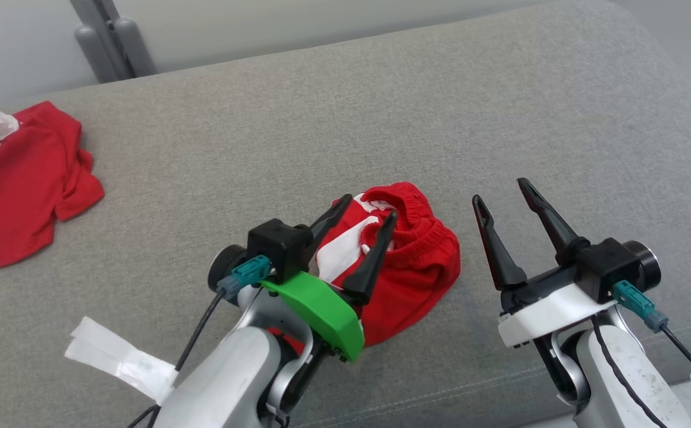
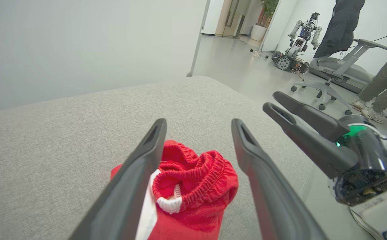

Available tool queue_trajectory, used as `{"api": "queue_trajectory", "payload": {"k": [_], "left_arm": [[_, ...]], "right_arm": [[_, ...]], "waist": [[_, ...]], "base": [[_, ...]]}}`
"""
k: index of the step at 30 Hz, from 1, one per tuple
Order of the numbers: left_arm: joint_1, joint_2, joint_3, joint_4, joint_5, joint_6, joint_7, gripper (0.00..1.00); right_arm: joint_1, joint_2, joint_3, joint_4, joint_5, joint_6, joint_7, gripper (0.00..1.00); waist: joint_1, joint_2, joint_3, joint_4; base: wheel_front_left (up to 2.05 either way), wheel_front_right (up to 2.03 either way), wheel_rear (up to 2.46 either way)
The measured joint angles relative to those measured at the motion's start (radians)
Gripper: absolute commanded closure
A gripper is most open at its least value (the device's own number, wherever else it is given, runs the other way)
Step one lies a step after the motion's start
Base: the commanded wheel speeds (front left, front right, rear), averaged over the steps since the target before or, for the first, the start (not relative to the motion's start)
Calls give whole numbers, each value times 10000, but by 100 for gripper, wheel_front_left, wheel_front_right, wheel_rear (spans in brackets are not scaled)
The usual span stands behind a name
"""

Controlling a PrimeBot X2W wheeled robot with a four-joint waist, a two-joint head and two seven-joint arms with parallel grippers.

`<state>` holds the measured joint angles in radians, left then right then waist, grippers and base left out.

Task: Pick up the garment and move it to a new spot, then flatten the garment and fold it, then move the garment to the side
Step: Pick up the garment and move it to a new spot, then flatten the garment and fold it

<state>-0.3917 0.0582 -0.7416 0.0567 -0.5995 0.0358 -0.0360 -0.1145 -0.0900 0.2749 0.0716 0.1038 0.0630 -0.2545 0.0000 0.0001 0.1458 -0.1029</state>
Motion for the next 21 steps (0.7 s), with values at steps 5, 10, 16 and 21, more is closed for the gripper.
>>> {"api": "queue_trajectory", "payload": {"k": [5, 10, 16, 21], "left_arm": [[247, 587, 418, 190, 27, 372, 0, 0], [988, 1175, 627, 633, -36, 485, 274, 0], [1531, 1534, 913, 1018, -290, 527, 558, 0], [1769, 1544, 1018, 1262, -746, 527, 721, 0]], "right_arm": [[5, -130, 171, 13, -88, 75, 0, 0], [44, -136, 311, 12, -98, 104, 2, 0], [130, -69, 596, -17, -98, 171, 104, 0], [129, -29, 838, -61, -96, 245, 194, 0]], "waist": [[0, 0, -207, 511], [0, 0, -418, 1004], [0, -1, -585, 1411], [0, 0, -591, 1370]], "base": [[0, 0, 0], [0, 0, 0], [0, 0, 0], [0, 0, 0]]}}
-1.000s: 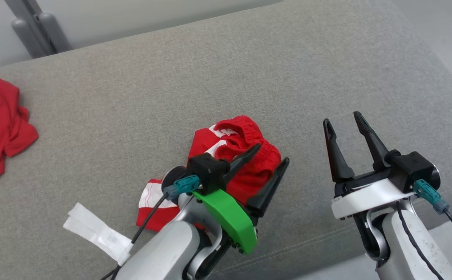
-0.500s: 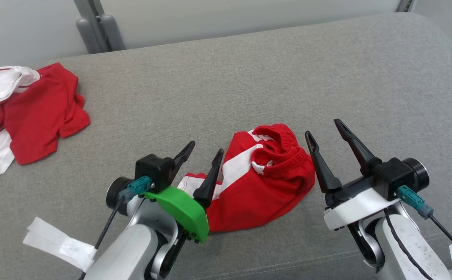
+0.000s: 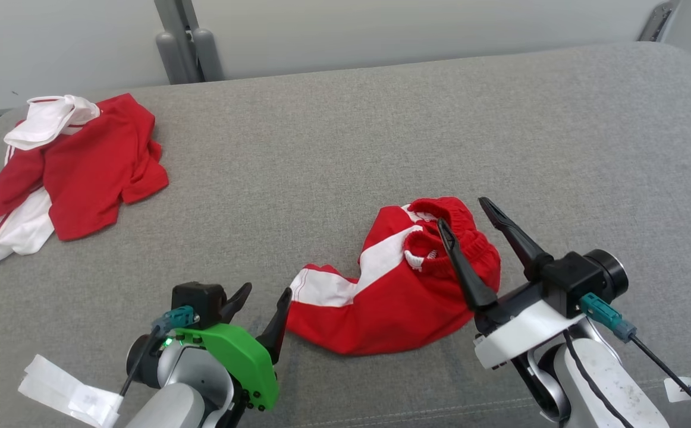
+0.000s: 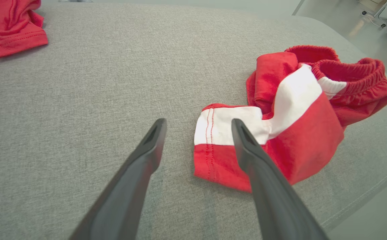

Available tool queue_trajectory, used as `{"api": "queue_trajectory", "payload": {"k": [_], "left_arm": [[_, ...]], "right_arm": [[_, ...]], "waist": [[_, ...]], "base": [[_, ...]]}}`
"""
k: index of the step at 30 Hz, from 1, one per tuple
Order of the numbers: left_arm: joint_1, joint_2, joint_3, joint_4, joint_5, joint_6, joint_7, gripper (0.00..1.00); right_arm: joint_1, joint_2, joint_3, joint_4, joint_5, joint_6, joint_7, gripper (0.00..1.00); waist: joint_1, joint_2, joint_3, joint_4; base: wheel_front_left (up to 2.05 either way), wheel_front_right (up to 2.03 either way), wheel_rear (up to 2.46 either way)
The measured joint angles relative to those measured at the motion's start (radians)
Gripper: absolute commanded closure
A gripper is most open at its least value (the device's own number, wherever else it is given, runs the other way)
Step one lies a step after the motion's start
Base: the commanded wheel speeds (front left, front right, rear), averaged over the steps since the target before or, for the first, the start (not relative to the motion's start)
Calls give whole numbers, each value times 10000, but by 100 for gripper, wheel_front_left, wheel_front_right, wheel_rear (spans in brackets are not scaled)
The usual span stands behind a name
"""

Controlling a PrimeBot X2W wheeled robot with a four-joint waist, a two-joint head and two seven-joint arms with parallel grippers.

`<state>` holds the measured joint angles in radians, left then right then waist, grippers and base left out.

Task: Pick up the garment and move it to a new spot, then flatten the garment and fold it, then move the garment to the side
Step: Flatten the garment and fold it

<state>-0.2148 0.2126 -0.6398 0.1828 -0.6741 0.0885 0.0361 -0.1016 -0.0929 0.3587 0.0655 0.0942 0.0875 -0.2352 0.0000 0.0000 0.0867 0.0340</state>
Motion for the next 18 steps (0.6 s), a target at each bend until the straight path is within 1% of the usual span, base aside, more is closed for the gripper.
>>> {"api": "queue_trajectory", "payload": {"k": [9, 18], "left_arm": [[-7, 42, 23, 326, -105, 0, 431, 0], [-113, 353, 127, 715, -194, -13, 876, 0]], "right_arm": [[0, 23, 94, 0, 2, 2, 84, 0], [-1, 98, 196, -67, 50, 2, 84, 0]], "waist": [[0, 0, 126, -498], [0, 0, 338, -1209]], "base": [[0, 0, 0], [0, 0, 0]]}}
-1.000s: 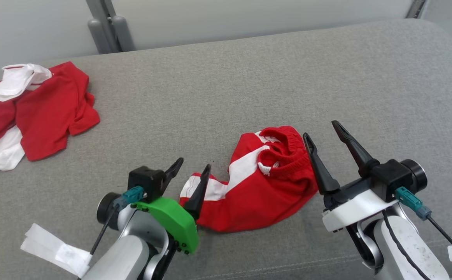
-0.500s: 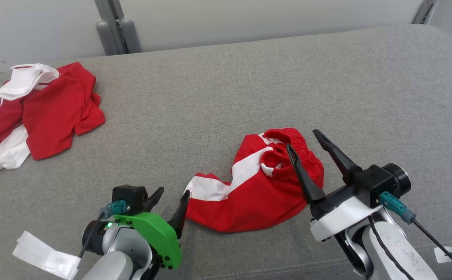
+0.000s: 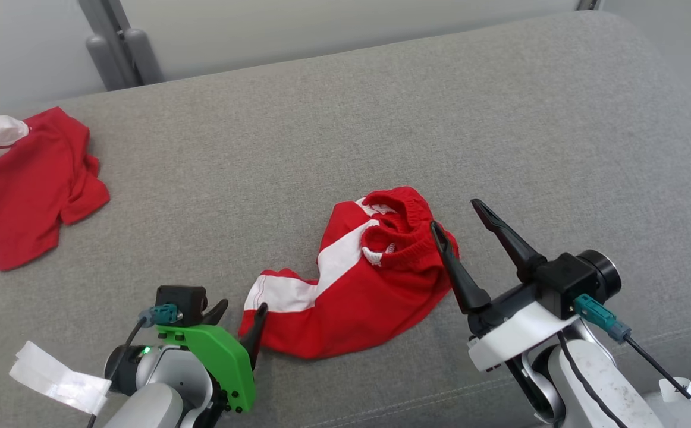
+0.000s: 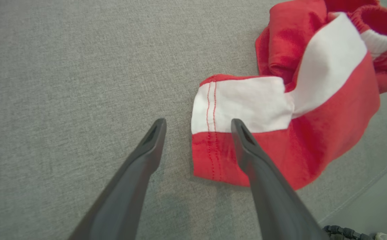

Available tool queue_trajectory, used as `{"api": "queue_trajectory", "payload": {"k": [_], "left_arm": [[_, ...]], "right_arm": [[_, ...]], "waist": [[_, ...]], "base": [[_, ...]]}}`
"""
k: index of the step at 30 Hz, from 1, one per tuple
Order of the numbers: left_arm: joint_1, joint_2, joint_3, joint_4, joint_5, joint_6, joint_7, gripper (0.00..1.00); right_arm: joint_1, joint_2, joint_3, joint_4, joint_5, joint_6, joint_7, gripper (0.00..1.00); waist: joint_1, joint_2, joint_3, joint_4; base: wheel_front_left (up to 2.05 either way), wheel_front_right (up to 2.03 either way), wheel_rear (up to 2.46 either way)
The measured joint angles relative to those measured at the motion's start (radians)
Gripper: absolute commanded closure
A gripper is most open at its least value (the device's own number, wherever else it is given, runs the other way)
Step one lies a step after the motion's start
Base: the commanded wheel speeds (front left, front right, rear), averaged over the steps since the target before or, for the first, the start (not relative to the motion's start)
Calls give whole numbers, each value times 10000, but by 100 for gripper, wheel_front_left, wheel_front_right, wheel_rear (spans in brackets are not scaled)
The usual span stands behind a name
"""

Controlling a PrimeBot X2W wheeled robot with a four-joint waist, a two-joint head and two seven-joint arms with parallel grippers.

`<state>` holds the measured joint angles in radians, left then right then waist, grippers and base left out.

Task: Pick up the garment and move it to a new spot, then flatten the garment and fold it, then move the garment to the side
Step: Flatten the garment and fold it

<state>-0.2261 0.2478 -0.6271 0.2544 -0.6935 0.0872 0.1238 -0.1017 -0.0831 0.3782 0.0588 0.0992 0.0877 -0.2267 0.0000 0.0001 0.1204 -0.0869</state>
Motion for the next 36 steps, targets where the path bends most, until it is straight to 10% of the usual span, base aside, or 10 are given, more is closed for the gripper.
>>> {"api": "queue_trajectory", "payload": {"k": [23, 29, 36], "left_arm": [[-566, 71, 82, 384, -416, -443, 393, 0], [-654, -48, 63, 341, -426, -531, 382, 100], [-666, -132, -52, 249, -428, -694, 380, 100]], "right_arm": [[-1, 59, -178, -29, 105, -165, -17, 0], [-1, 61, -178, -27, 111, -188, -31, 0], [-2, 63, -213, -10, 148, -251, -104, 0]], "waist": [[0, 0, 481, -939], [0, 0, 491, -875], [0, 0, 476, -739]], "base": [[0, 0, 0], [0, 0, 0], [0, 0, 0]]}}
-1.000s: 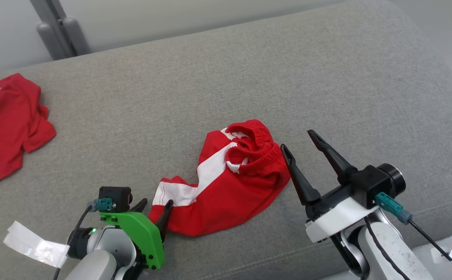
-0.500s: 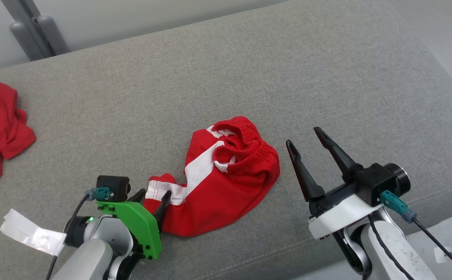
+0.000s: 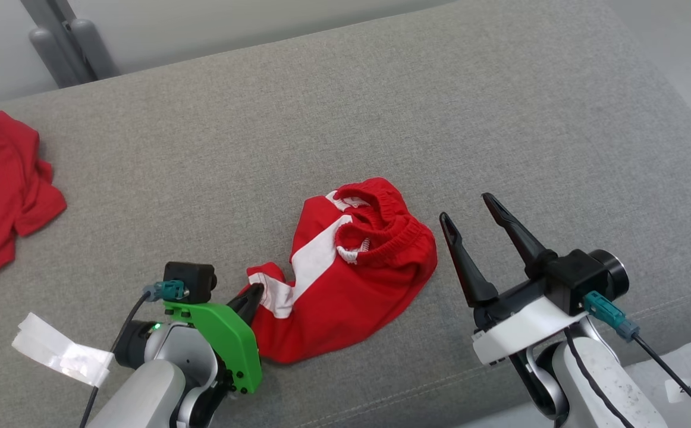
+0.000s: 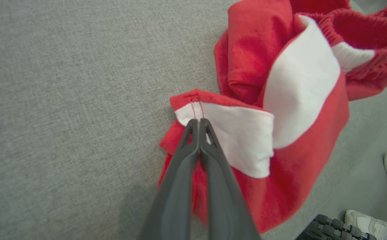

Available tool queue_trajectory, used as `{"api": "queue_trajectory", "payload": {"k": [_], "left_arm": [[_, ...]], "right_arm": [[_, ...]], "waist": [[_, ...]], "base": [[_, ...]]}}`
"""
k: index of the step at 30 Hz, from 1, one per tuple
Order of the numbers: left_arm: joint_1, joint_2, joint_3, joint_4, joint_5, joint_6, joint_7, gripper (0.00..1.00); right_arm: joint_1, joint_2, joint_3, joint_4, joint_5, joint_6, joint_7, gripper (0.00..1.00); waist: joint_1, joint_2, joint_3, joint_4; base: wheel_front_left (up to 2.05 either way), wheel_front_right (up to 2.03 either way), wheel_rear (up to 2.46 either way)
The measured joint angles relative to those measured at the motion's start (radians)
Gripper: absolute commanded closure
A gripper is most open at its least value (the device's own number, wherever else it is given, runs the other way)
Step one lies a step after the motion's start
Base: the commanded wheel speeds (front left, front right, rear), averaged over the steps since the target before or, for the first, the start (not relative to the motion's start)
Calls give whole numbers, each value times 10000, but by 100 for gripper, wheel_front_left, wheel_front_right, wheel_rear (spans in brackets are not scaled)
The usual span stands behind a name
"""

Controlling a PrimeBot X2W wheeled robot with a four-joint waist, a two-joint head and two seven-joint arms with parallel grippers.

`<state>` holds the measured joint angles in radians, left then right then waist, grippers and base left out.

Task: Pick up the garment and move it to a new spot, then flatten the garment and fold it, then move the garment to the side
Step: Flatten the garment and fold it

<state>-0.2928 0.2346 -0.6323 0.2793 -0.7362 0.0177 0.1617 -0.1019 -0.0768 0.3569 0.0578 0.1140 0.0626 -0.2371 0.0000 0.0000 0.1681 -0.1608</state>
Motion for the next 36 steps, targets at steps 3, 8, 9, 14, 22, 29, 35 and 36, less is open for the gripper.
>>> {"api": "queue_trajectory", "payload": {"k": [3, 8, 9, 14, 22, 29, 35, 36], "left_arm": [[-5, -23, -44, -82, 0, -94, -40, 100], [-106, -140, -69, -387, 2, -109, -234, 100], [-130, -140, -42, -460, 2, -134, -272, 100], [-131, -142, 8, -861, 2, -136, -518, 100], [-94, -380, -148, -1469, 2, -184, -696, 100], [169, -491, -228, -1685, -2, -186, -744, 100], [297, -487, -232, -1870, -59, -184, -746, 100], [331, -481, -217, -1904, -61, -167, -748, 100]], "right_arm": [[1, -8, -21, 12, 0, -10, 0, 0], [-5, -163, -12, 12, -71, -12, 0, 0], [-11, -201, 35, 13, -94, 2, 0, 0], [-150, -428, 433, 171, -397, 167, 215, 0], [-448, -732, 1045, 976, -514, 449, 1457, 0], [-1151, -815, 1708, 1325, -439, 600, 2399, 0], [-1626, -775, 1996, 1375, -238, 606, 2940, 0], [-1647, -775, 2031, 1402, -157, 606, 3035, 0]], "waist": [[0, 0, -14, 55], [0, 0, -84, 248], [0, 0, -103, 293], [0, 0, -202, 567], [0, 0, -368, 1175], [0, 0, -501, 1762], [0, 0, -617, 2091], [0, 0, -640, 2122]], "base": [[0, 0, 0], [0, 0, 0], [0, 0, 0], [0, 0, 0], [0, 0, 0], [0, 0, 0], [0, 0, 0], [0, 0, 0]]}}
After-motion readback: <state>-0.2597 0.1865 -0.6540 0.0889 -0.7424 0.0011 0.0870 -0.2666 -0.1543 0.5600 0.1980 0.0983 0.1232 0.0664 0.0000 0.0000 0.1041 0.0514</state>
